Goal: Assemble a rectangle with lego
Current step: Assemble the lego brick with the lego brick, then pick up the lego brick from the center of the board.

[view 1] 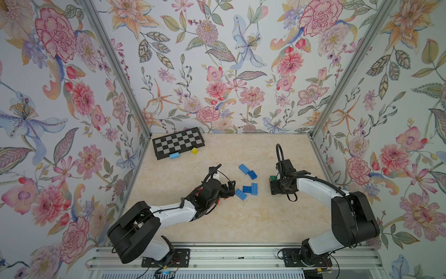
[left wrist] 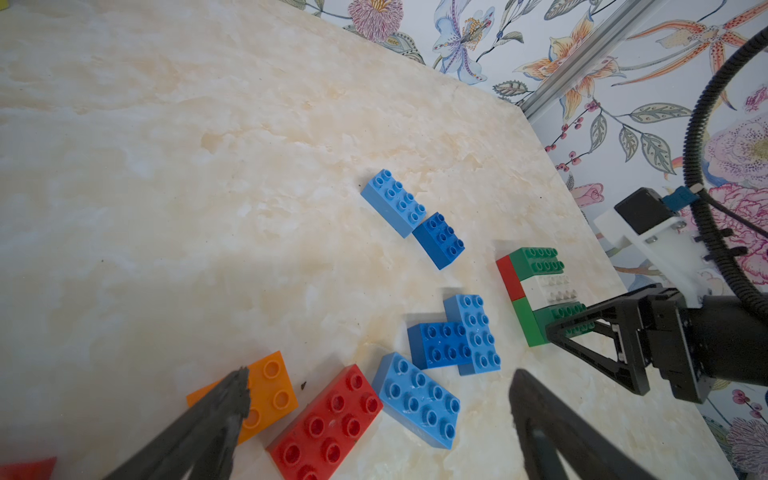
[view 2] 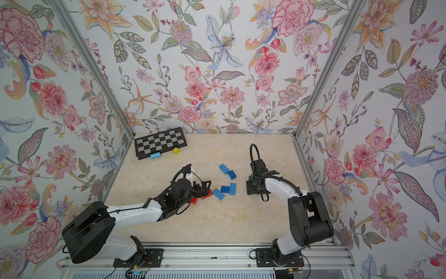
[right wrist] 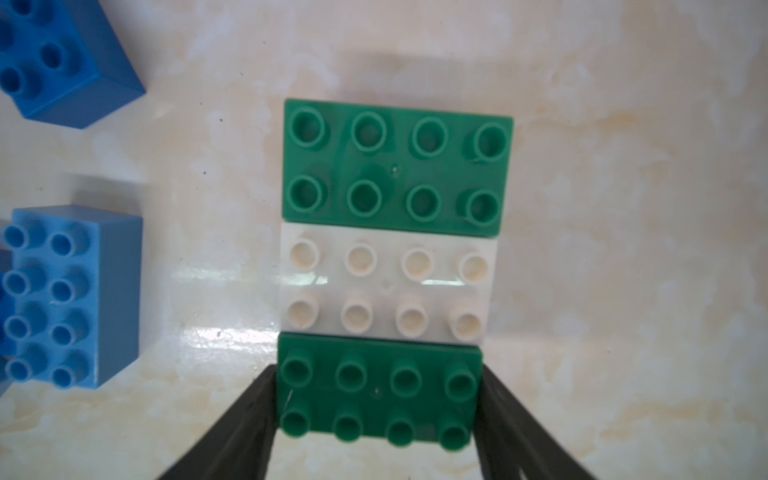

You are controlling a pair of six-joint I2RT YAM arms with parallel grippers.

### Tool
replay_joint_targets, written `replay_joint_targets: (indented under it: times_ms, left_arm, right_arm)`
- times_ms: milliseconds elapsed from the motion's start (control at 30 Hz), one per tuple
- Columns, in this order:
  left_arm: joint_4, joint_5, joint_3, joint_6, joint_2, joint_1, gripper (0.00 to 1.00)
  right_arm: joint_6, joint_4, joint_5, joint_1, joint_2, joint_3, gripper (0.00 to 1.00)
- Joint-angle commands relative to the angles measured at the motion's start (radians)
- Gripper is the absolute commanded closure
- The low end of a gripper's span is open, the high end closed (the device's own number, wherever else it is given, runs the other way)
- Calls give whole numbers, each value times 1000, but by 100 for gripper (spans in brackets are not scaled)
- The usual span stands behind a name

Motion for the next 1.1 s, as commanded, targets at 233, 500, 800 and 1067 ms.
replay_joint_targets:
  times_ms: [233,500,800,1067]
  left_arm:
    - [-58,-45,5,25,-90,31,1]
    - [-155,-76,-54,20,-195,113,1]
    - [-194,-82,-163,8,-333,194,1]
    - [-149,-61,-188,-11,-341,198,1]
  right_arm:
    - [73,-117,0,8,-192,24,0]
    - [277,-163,114,232,-308,24,0]
    - [214,-165,207,483,-31,179,19]
    - [87,-182,256,488,182,319,24]
